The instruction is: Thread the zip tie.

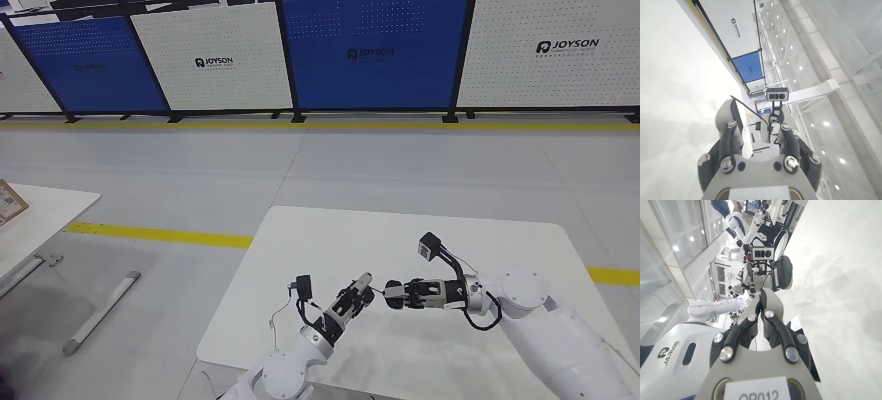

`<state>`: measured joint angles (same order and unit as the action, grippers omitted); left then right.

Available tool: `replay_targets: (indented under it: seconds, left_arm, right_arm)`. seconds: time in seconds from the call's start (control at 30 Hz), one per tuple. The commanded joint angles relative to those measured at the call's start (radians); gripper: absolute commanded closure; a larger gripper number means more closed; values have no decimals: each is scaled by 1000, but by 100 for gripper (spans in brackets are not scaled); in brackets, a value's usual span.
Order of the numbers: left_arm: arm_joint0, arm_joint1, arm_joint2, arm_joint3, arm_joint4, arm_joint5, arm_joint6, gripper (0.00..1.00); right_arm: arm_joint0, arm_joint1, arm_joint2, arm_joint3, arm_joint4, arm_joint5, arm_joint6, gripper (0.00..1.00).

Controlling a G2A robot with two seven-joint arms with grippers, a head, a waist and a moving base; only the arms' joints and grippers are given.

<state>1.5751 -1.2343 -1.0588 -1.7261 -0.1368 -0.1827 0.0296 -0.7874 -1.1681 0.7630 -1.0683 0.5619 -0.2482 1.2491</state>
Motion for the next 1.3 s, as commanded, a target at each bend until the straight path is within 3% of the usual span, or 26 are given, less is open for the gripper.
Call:
replay_targets:
  seconds: [0.0, 0.43, 0.47, 0.5, 0.73, 0.87, 1.27]
  left_arm:
    - [1, 0, -2, 0, 3, -4, 0, 100]
    - [24, 1, -18, -12, 10, -36, -7, 100]
    - [26, 1, -18, -13, 11, -37, -7, 86]
    - [27, 1, -19, -14, 12, -39, -7, 83]
    - [33, 2, -24, -20, 25, -44, -7, 89]
    - [37, 2, -24, -23, 40, -47, -7, 100]
    - [45, 0, -21, -30, 58, -56, -1, 100]
  right_arm:
    - [0, 0, 0, 0, 0, 0, 0, 100]
    - [0, 0, 0, 0, 0, 0, 0, 100]
    - [0, 0, 0, 0, 0, 0, 0, 100]
    - [0, 0, 0, 0, 0, 0, 0, 100]
    - [0, 0, 0, 0, 0, 0, 0, 100]
    - [0, 0, 0, 0, 0, 0, 0, 100]
    - [-14, 0, 3, -20, -10, 6, -31, 100]
